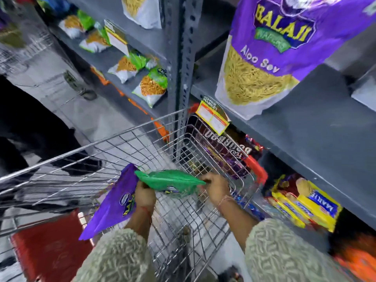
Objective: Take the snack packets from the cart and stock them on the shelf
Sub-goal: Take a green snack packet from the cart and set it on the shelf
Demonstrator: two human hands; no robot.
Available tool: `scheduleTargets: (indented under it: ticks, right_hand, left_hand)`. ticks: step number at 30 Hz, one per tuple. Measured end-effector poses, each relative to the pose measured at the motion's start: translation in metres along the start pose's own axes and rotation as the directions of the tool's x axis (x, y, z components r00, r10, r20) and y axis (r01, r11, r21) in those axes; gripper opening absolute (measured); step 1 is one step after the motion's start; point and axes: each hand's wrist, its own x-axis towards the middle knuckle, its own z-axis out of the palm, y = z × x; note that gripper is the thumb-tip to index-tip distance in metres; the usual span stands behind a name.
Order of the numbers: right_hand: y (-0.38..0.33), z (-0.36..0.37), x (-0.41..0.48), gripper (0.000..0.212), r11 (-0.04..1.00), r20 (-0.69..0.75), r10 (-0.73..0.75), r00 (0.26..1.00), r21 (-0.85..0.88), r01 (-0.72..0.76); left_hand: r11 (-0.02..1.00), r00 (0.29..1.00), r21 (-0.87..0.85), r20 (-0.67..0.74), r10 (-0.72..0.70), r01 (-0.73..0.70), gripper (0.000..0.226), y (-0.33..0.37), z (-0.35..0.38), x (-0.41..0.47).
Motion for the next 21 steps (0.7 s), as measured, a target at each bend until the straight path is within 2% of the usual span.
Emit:
scheduleTargets:
  ticks: [1, 3, 6, 7, 9, 11, 14, 17, 19, 21]
  right_hand:
    - [-0.005, -0.003, -0.003, 0.016, 0.998, -0.001, 0.0, 1.0, 0.057, 0.0]
    - [-0.008, -0.008, -0.009, 0.023, 0.978, -0.044, -0.038, 0.998, 0.206, 0.046]
    - [-0.018, -0.032, -0.019, 0.01, 0.903, -0.138, -0.109, 0.984, 0.401, 0.156]
    - [-0.022, -0.044, -0.026, 0.016, 0.86, -0.195, -0.132, 0.972, 0.465, 0.211]
    - [-0.026, -0.071, -0.044, 0.039, 0.739, -0.307, -0.162, 0.938, 0.591, 0.322]
    - [-0.028, -0.096, -0.066, 0.044, 0.613, -0.383, -0.205, 0.901, 0.667, 0.423]
    - [-0.036, -0.141, -0.105, 0.034, 0.419, -0.483, -0.237, 0.843, 0.732, 0.537]
    - [-0.037, -0.192, -0.136, 0.025, 0.23, -0.587, -0.174, 0.791, 0.756, 0.612]
    - [-0.03, -0.232, -0.156, 0.017, 0.111, -0.618, -0.122, 0.776, 0.769, 0.63]
    - [-0.018, -0.271, -0.172, 0.017, -0.03, -0.648, -0.096, 0.756, 0.761, 0.648]
  left_hand:
    - [0.999, 1.0, -0.016, -0.008, 0.027, -0.027, 0.025, 0.005, 0.0, 0.001]
    - [0.998, 0.999, -0.059, 0.009, 0.035, -0.034, 0.028, 0.018, -0.001, -0.009]
    - [0.941, 0.994, -0.318, -0.048, 0.102, -0.112, 0.034, 0.041, -0.003, -0.035]
    - [0.899, 0.987, -0.407, -0.079, 0.141, -0.161, 0.037, 0.053, -0.005, -0.046]
    - [0.832, 0.961, -0.481, -0.11, 0.255, -0.276, 0.037, 0.078, -0.009, -0.074]
    - [0.763, 0.912, -0.512, -0.115, 0.395, -0.395, 0.035, 0.106, -0.016, -0.102]
    - [0.623, 0.797, -0.555, -0.129, 0.591, -0.552, 0.03, 0.154, -0.015, -0.153]
    - [0.482, 0.655, -0.601, -0.093, 0.75, -0.637, 0.018, 0.197, 0.001, -0.208]
    - [0.45, 0.592, -0.604, -0.046, 0.804, -0.658, 0.022, 0.217, 0.027, -0.242]
    - [0.468, 0.584, -0.614, 0.015, 0.812, -0.636, 0.027, 0.232, 0.06, -0.271]
